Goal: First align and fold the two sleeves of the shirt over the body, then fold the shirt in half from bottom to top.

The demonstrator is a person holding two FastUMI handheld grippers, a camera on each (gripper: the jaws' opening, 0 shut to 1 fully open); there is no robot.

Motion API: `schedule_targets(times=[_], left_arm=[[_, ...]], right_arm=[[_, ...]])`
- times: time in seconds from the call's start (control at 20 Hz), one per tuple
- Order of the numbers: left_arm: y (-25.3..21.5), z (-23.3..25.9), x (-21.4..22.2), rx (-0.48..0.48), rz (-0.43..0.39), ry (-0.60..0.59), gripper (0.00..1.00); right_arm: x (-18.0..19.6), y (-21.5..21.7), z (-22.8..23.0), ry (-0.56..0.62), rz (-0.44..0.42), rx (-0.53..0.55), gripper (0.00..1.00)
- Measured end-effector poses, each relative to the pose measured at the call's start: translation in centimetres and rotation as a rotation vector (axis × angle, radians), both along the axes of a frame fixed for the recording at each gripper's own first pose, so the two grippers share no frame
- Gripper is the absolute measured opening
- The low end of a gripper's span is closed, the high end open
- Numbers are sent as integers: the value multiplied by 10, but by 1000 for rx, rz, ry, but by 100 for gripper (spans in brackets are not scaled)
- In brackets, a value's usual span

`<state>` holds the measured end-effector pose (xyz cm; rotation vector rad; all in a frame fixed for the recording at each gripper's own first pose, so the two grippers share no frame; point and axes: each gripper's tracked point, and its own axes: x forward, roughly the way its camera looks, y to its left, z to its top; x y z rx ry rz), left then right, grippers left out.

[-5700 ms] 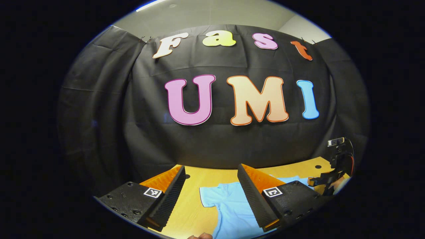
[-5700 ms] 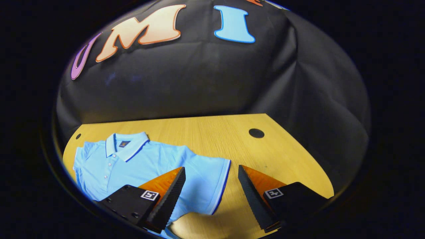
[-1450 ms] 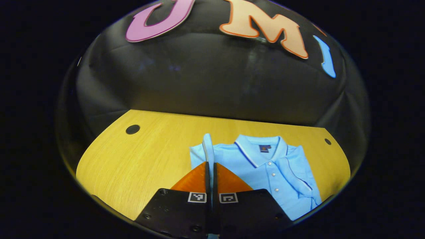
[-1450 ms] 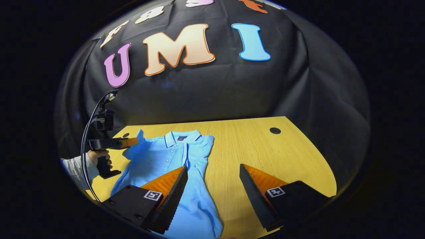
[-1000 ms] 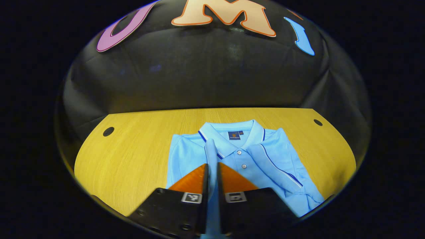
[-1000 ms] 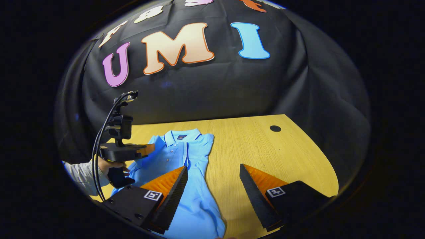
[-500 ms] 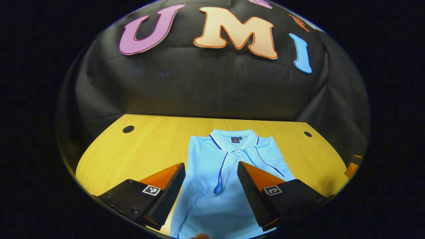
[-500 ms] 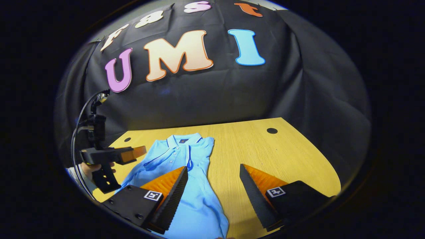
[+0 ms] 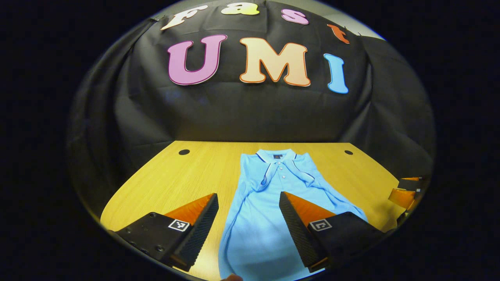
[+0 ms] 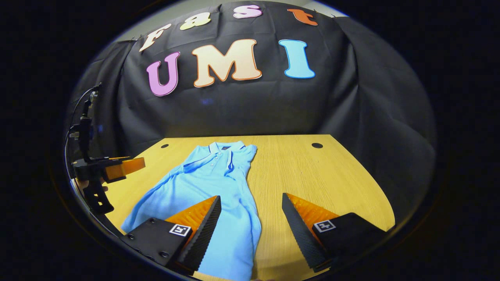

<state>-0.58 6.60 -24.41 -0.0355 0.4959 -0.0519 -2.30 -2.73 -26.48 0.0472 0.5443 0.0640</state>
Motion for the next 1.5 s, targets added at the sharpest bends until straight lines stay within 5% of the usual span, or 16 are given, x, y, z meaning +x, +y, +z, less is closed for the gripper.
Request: schedule_targets(times=[0.6,1.1,1.15,1.2,1.4,1.5], left_arm=[[0,-97,-149,12,8,253,96],[-3,-116,-166,18,-37,283,96],[-6,-115,-166,12,-54,281,95],[-13,-116,-163,4,-69,266,80],[-29,-117,-164,-61,-42,252,13],[-29,-116,-163,-82,-19,275,0]], right_arm=[[-99,16,-81,171,98,-94,98],[-117,12,-121,302,81,-74,99],[-119,17,-118,305,103,-75,92],[-119,26,-116,303,131,-70,87],[-122,47,-115,302,162,-51,19],[-120,50,-119,322,146,-29,3]])
